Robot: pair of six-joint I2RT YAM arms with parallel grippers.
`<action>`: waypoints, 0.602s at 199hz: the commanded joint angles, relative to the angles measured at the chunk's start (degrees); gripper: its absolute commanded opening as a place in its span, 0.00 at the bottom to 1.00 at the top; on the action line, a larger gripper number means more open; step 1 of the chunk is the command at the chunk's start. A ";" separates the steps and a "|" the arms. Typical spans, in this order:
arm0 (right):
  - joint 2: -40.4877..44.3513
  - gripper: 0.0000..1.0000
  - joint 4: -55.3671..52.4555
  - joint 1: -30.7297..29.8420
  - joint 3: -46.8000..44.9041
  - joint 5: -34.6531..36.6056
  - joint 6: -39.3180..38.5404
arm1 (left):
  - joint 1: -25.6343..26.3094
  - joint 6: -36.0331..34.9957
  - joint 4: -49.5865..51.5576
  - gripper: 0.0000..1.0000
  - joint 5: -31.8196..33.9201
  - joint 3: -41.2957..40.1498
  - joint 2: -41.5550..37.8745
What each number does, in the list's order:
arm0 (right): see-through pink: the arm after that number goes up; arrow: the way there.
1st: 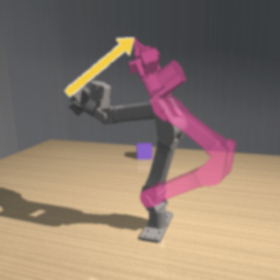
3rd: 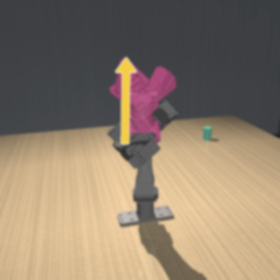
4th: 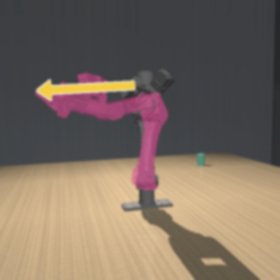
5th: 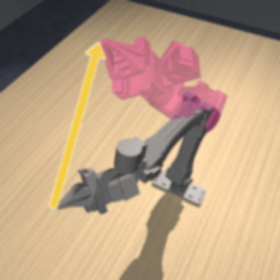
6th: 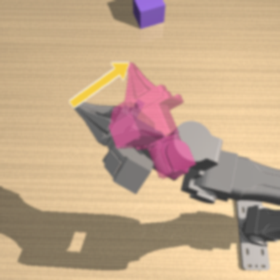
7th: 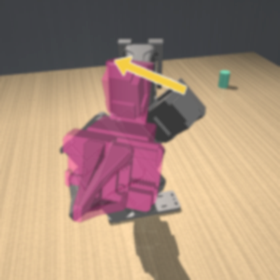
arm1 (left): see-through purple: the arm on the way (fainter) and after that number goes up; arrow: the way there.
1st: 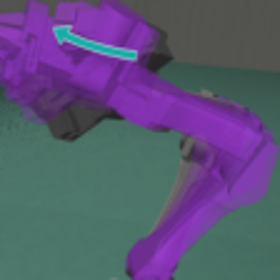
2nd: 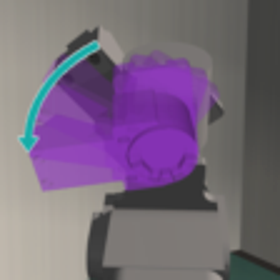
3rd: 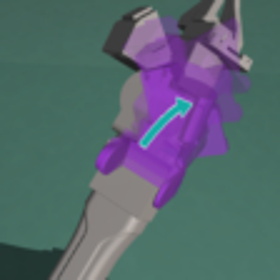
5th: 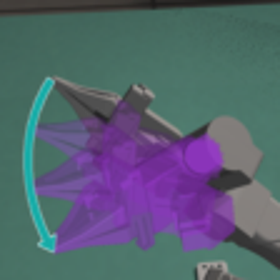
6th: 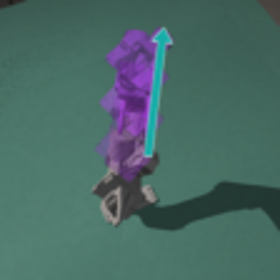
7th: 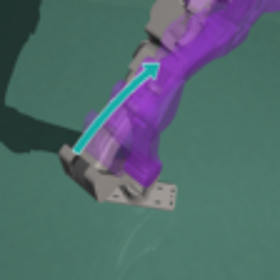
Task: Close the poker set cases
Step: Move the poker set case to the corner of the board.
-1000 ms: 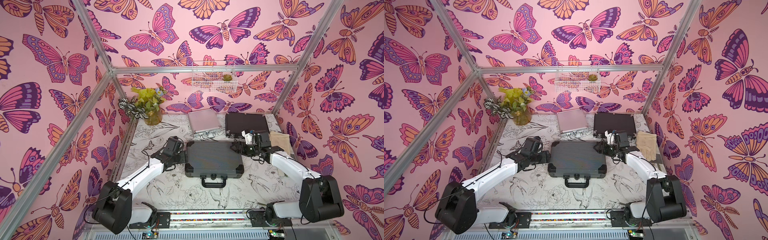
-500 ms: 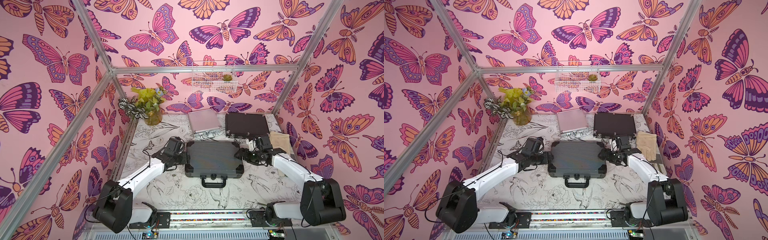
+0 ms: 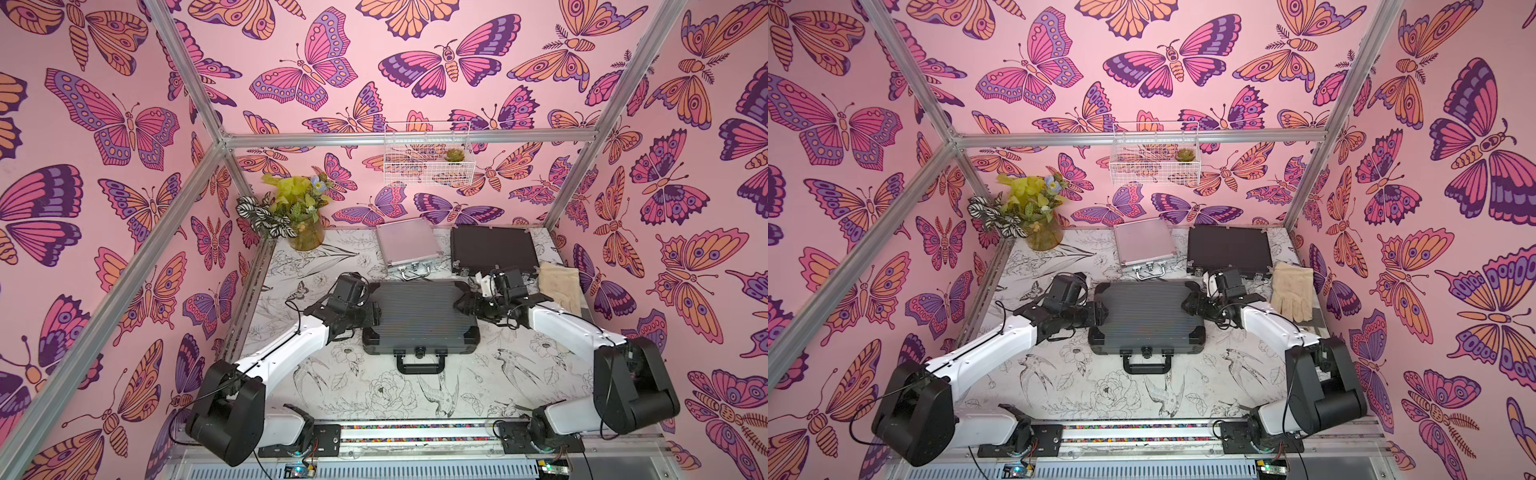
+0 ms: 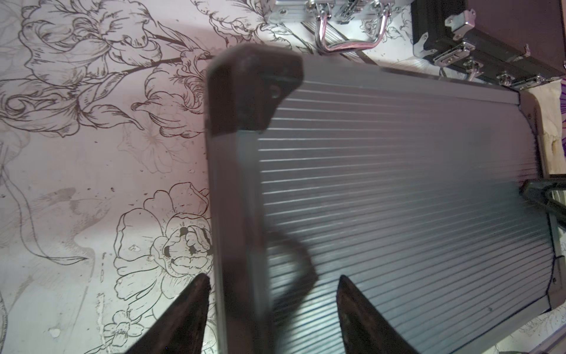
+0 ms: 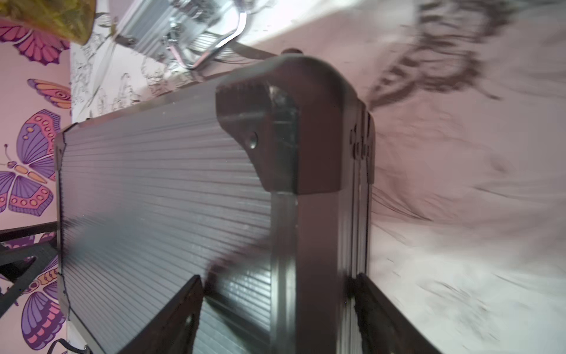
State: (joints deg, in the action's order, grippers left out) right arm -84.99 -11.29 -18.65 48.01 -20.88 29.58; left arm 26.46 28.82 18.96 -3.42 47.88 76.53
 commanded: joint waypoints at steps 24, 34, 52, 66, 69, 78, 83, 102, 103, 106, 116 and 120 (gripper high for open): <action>-10.08 0.75 1.11 -12.11 -0.88 -2.11 6.80 | -1.14 0.14 2.87 0.67 4.38 1.25 -0.09; -11.64 0.75 2.94 -13.87 0.15 -1.73 8.56 | -1.36 0.27 3.35 0.67 6.01 1.17 -0.68; -15.01 0.75 4.94 -17.07 3.22 -1.07 10.77 | -1.37 -0.28 4.63 0.67 9.05 1.62 -1.87; -17.64 0.74 5.54 -19.19 6.18 -0.70 11.75 | -1.41 -1.23 6.96 0.67 11.63 2.58 -2.74; -18.23 0.74 5.55 -19.64 6.83 -0.73 11.93 | -1.41 -1.43 7.49 0.67 12.25 2.76 -2.85; -19.87 0.74 5.85 -20.93 8.55 -0.65 12.77 | -1.45 -2.11 9.17 0.67 14.41 3.32 -3.00; -20.74 0.74 6.31 -21.51 9.30 -0.71 13.30 | -1.41 -2.47 10.05 0.67 15.73 3.67 -3.00; -23.62 0.73 8.05 -23.57 11.64 -0.70 15.44 | -1.46 -2.76 13.33 0.67 18.58 4.96 -5.84; -23.72 0.73 8.13 -23.68 11.74 -0.76 15.51 | -1.43 -2.74 13.36 0.67 18.56 5.00 -5.99; -24.12 0.73 8.41 -23.89 12.02 -0.79 15.79 | -1.43 -2.65 13.67 0.67 18.39 5.09 -6.18; -25.32 0.73 9.46 -24.65 12.94 -0.97 16.85 | -1.41 -2.01 14.08 0.67 16.75 5.05 -7.09; -25.77 0.73 9.94 -24.92 13.18 -1.04 17.38 | -1.42 -1.79 14.17 0.67 15.72 4.91 -7.45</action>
State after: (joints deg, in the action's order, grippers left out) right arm -104.31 4.97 -38.00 62.39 -13.54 43.11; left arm 25.06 27.24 28.77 13.15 51.75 71.79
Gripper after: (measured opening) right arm 0.734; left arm 0.674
